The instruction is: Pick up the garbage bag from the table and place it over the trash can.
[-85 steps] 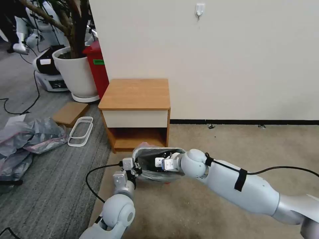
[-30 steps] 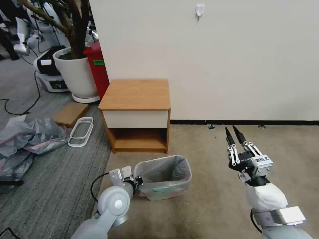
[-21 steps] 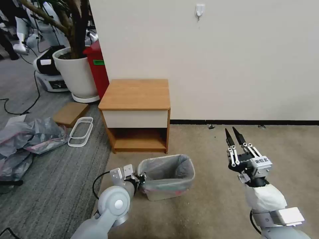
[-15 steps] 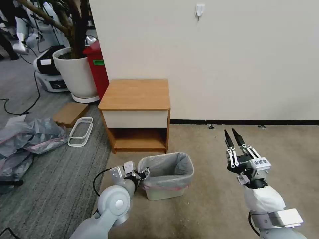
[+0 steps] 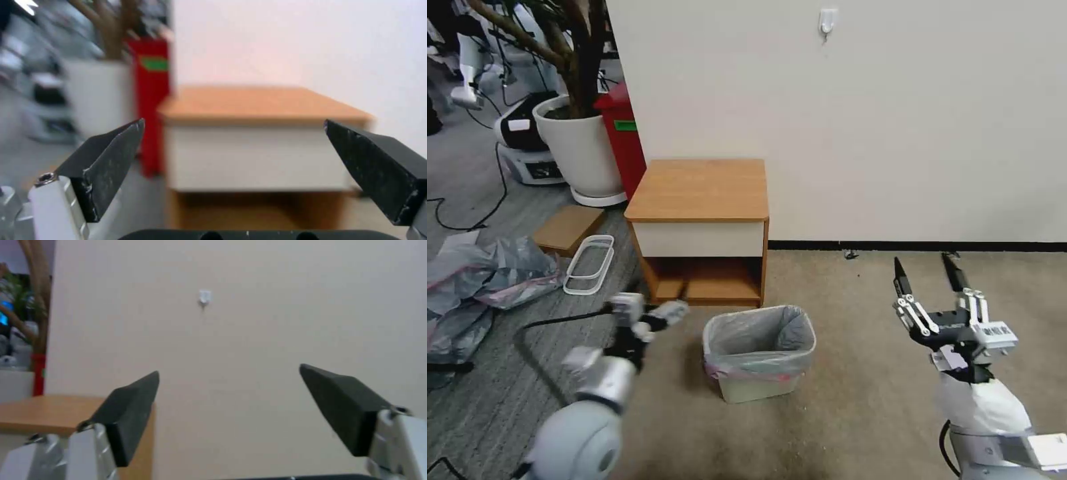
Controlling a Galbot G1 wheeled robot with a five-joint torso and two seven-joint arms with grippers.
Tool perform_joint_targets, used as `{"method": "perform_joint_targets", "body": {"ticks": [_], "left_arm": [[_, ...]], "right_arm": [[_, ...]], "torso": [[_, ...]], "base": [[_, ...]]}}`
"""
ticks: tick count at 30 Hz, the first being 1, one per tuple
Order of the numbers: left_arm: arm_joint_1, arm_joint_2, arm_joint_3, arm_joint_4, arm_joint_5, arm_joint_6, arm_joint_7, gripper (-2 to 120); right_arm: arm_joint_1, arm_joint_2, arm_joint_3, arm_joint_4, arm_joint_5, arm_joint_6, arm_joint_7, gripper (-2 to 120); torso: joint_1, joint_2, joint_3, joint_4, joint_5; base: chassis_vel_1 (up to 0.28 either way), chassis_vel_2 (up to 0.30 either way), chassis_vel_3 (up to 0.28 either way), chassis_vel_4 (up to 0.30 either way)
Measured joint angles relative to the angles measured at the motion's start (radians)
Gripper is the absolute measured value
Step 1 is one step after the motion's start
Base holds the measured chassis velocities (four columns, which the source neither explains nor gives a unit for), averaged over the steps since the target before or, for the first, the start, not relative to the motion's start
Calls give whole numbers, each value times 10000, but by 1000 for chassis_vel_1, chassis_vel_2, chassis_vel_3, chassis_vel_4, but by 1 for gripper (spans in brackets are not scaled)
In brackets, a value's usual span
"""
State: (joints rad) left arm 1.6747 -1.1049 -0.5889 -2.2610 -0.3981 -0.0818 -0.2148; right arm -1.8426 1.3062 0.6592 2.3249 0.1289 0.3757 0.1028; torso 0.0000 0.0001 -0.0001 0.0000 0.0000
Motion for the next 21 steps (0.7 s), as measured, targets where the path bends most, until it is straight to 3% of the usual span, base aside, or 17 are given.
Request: {"method": "perform_joint_targets", "body": {"ticks": [1,4,8,13,21], "left_arm": [[0,0,0,0,0,0,0,100],[738,-1034,-750,394,1002,-1216,218,100],[748,-1576,-564,1046,1417,-1690,342,100],[467,-1866,-233,1878,1879,-2004,451,100],[492,-2301,29,2269,2436,-2197,489,100]], "right_arm": [[0,0,0,0,0,0,0,85],[188,474,59,-667,-296,-94,5,99],[570,888,-76,-1175,-365,-673,-324,100],[785,1148,-181,-1627,-476,-1276,-824,100],[543,1361,185,-1815,-882,-1198,-1406,100]], "torso": [[0,0,0,0,0],[0,0,0,2,-1],[0,-1,0,2,0],[0,-2,0,-1,-1],[0,-2,0,-1,1]], "base": [[0,0,0,0],[0,0,0,0],[0,0,0,0],[0,0,0,0],[0,0,0,0]]}}
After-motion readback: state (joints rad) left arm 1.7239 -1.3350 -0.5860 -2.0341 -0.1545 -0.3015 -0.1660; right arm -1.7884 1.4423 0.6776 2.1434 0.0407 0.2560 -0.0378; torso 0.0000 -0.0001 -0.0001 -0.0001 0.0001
